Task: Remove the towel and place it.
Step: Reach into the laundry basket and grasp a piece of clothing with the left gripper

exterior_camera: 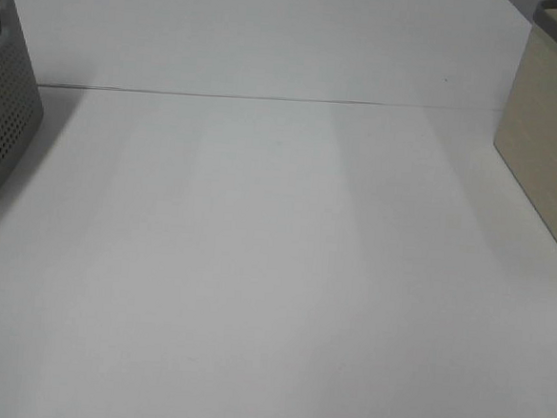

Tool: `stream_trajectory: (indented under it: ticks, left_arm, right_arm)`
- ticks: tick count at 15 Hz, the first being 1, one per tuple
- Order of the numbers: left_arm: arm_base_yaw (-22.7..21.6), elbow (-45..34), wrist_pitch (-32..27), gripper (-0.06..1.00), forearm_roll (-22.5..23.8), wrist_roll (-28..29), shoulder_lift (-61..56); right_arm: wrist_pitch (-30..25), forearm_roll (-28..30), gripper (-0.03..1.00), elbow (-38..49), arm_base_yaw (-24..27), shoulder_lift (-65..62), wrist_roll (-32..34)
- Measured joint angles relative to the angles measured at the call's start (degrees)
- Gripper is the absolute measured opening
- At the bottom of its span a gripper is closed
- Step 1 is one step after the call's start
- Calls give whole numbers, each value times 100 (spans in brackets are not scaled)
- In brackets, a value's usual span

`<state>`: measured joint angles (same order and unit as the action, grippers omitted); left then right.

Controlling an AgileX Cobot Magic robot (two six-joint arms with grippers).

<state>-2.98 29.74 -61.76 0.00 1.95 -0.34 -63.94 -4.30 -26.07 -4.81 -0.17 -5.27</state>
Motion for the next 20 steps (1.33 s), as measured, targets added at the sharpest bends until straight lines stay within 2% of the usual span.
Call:
stream_trajectory:
  ticks: [18,20]
  left_arm:
    - [0,0,0,99,-86,-92,0]
    - [0,0,0,99,-97,-344,0]
  right_arm:
    - [0,0,76,0,0,0,0]
    - [0,0,76,0,0,0,0]
